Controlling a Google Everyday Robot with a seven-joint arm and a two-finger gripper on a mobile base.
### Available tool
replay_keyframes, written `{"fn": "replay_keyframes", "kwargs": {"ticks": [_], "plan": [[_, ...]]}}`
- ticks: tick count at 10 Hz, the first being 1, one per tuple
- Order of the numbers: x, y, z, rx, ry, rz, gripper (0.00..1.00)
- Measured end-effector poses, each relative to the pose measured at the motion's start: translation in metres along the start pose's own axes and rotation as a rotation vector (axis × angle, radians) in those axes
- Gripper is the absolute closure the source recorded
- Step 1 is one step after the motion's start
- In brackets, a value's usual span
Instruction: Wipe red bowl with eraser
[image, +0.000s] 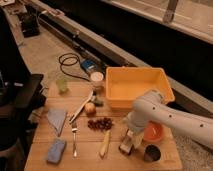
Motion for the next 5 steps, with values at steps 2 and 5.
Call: {"fn": "replay_keyframes", "kwargs": {"ticks": [2, 5], "plan": [[0.0018, 0.0101, 0.0104, -0.035, -0.019, -0.017, 0.2], [0.0052, 0.0059, 0.008, 0.005, 0.083, 0.125, 0.2]]}}
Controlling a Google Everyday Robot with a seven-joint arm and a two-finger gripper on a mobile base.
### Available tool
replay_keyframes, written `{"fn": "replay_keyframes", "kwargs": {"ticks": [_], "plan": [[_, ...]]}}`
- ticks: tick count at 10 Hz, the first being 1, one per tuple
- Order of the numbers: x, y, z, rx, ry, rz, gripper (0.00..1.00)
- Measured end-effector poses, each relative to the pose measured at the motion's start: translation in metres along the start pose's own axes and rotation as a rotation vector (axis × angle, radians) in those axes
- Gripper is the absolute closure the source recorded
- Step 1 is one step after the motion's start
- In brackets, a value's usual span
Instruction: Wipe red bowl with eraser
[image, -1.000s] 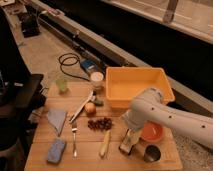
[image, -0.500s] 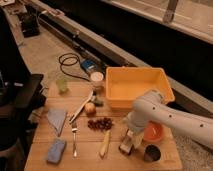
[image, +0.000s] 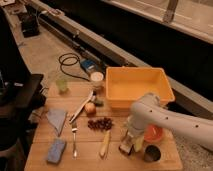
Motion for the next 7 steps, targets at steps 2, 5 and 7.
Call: {"fn": "replay_keyframes", "kwargs": {"ticks": [2, 5, 7], "plan": [[-0.014, -0.013, -0.017, 0.037, 0.139, 0.081, 0.2], [-0.009, -0.016, -0.015, 0.055, 0.195, 0.085, 0.2], [0.001, -0.011, -0.003, 0.053, 0.167, 0.093, 0.2]]}}
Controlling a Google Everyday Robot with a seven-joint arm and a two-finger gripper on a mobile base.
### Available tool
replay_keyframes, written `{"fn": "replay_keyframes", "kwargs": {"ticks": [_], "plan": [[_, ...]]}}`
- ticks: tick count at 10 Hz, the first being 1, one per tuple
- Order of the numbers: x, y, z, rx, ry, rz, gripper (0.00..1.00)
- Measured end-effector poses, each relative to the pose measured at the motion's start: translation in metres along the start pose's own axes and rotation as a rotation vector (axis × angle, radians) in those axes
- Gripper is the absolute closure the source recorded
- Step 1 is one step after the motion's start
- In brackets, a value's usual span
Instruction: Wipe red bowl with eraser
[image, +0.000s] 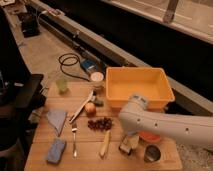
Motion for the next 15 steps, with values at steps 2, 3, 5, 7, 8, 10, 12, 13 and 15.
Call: {"fn": "replay_keyframes", "kwargs": {"ticks": [2, 3, 5, 7, 8, 10, 12, 13, 15], "plan": [[0.004, 0.006, 0.011, -0.014, -0.027, 0.015, 0.2], [0.008, 0.012, 0.017, -0.022, -0.04, 0.031, 0.2], [0.009, 0.017, 0.027, -0.035, -0.064, 0.041, 0.2], [0.008, 0.021, 0.04, -0.044, -0.095, 0.051, 0.2], [0.009, 0.023, 0.045, -0.045, -0.108, 0.055, 0.2], [0.007, 0.021, 0.055, -0.04, -0.13, 0.053, 0.2], [0.005, 0.015, 0.062, -0.034, -0.147, 0.045, 0.21], [0.004, 0.012, 0.064, -0.03, -0.153, 0.039, 0.29], [0.003, 0.008, 0.066, -0.022, -0.161, 0.03, 0.48]]}}
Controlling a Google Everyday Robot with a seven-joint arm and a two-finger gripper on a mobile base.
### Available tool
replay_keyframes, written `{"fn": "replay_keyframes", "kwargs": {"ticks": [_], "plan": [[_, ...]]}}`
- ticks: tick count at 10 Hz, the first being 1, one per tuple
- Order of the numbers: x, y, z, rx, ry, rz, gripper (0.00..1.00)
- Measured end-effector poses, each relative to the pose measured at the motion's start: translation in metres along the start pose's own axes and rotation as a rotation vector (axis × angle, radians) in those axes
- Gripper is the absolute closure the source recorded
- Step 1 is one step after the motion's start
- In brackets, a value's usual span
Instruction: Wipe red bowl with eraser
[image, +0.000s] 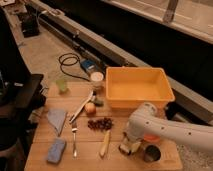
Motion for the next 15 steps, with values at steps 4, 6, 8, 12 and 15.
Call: {"fn": "replay_keyframes", "kwargs": {"ticks": [4, 6, 8, 12, 15], "plan": [[0.001, -0.01, -0.006, 0.035, -0.006, 0.004, 0.85], [0.002, -0.03, -0.026, 0.133, -0.048, 0.036, 1.0], [-0.005, -0.051, -0.042, 0.217, -0.134, 0.051, 1.0], [-0.052, -0.094, -0.05, 0.269, -0.331, -0.026, 1.0], [-0.063, -0.109, -0.059, 0.253, -0.281, -0.054, 1.0]]}}
